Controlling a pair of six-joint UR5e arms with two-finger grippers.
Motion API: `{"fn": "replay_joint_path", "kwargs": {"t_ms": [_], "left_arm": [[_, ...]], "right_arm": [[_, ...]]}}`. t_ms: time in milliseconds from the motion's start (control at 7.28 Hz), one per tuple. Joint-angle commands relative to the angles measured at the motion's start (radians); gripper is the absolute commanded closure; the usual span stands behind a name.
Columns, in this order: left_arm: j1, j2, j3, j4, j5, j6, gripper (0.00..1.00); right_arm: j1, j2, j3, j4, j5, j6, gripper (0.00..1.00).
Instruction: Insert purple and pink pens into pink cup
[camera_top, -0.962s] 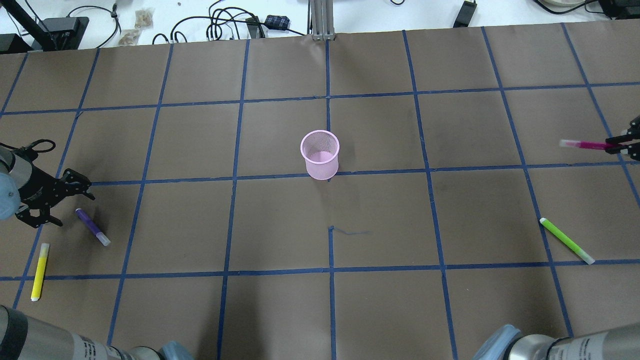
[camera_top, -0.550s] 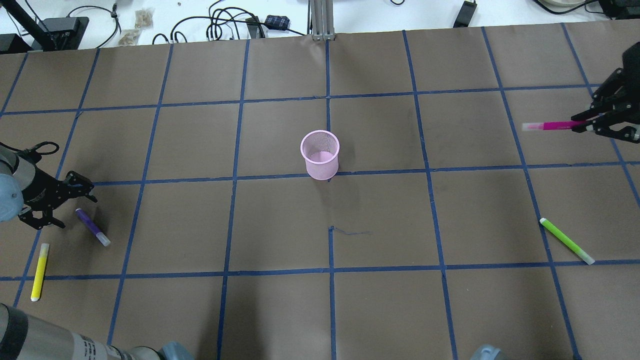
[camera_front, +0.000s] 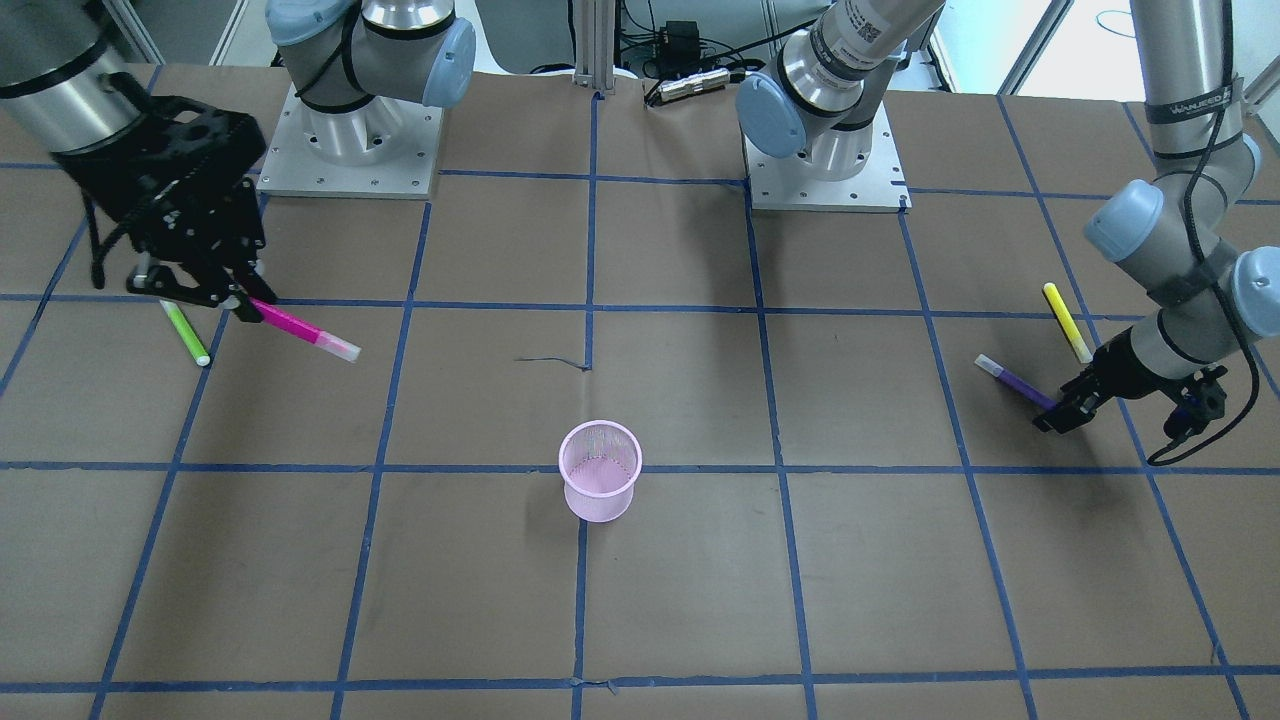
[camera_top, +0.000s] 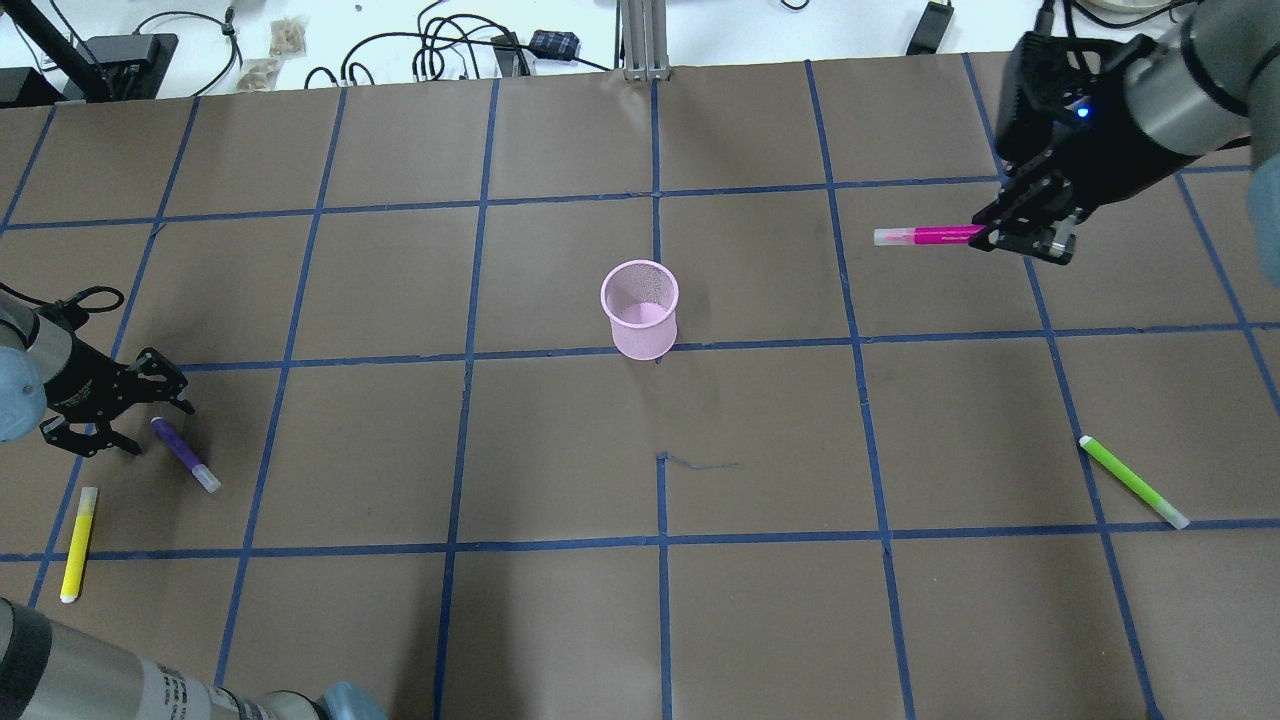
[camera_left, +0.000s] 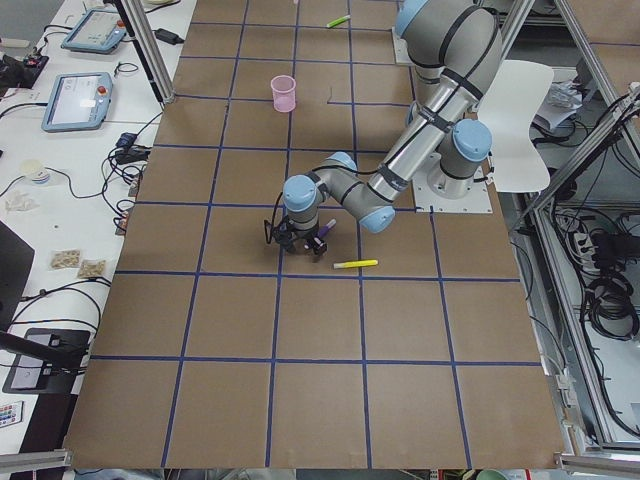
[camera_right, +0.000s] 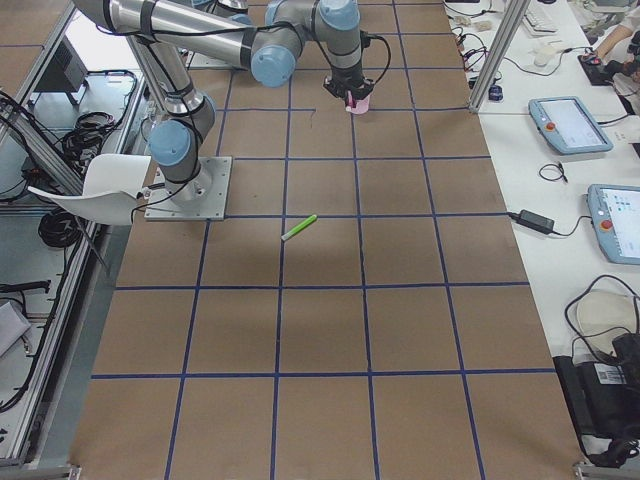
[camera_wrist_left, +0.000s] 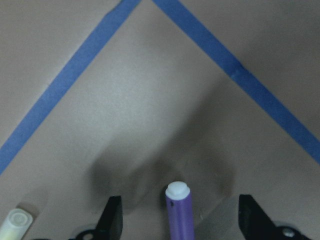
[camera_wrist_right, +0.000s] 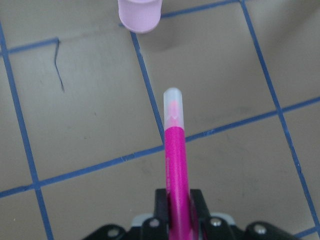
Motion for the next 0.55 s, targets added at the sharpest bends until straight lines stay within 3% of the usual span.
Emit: {"fn": "replay_joint_path", "kwargs": {"t_ms": [0, 137, 412], "left_arm": [[0.000, -0.005, 0.000, -0.007, -0.001, 0.003, 0.75], [0.000, -0.004, 0.000, -0.012, -0.004, 0.012, 1.00], [-0.002, 0.002, 0.001, -0.013, -0.019, 0.061, 1.00]], "right_arm": [[0.267, 0.043, -0.002, -0.116, -0.116, 0.293, 0.84], [0.369, 0.086, -0.001, -0.217, -0.174, 0.470, 0.84], [0.542, 0.219, -0.063, -0.253, -0.376, 0.585, 0.84]]}}
